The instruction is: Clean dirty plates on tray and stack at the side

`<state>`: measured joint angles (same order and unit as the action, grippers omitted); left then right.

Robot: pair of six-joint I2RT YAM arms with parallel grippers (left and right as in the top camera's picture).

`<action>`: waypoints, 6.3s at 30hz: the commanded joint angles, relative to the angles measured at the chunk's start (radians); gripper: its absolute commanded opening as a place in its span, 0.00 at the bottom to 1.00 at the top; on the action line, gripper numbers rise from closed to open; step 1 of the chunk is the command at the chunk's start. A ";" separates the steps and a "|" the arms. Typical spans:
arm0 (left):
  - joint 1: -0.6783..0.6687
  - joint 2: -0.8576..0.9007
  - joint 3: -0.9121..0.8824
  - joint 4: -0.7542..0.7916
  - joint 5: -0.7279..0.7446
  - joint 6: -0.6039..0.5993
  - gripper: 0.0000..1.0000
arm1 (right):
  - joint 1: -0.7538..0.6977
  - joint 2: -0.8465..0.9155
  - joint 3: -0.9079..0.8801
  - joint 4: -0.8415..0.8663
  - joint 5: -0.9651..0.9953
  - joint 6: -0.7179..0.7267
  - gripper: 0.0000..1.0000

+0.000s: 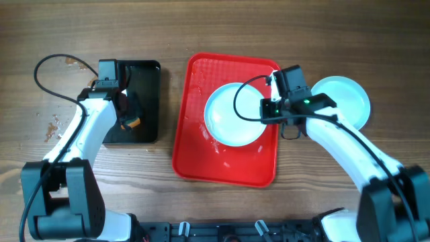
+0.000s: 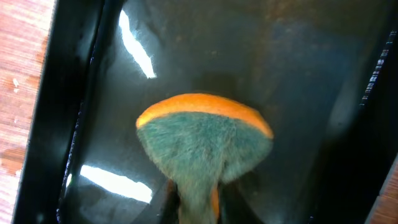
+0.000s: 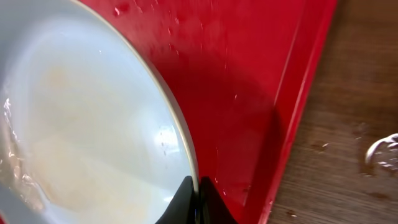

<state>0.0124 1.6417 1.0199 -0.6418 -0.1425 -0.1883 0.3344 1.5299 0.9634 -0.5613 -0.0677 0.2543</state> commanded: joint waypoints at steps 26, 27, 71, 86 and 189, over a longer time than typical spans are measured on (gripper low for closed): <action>0.003 -0.003 0.003 -0.007 0.041 0.024 1.00 | 0.749 -0.310 0.001 0.135 1.407 -0.438 0.04; 0.003 -0.003 0.003 -0.007 0.041 0.024 1.00 | 0.749 -0.310 0.001 0.135 1.407 -0.438 0.04; 0.003 -0.003 0.003 -0.007 0.041 0.024 1.00 | 0.689 -0.315 -0.001 0.071 1.295 -0.306 0.04; 0.003 -0.003 0.003 -0.007 0.041 0.024 1.00 | 0.077 -0.367 0.003 -0.180 0.342 0.220 0.04; 0.003 -0.003 0.003 -0.005 0.041 0.024 1.00 | -0.171 -1.521 -0.633 0.158 -0.041 -0.412 1.00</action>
<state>0.0124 1.6417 1.0203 -0.6468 -0.1062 -0.1730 0.1684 0.1089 0.4431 -0.4805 -0.1333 -0.1356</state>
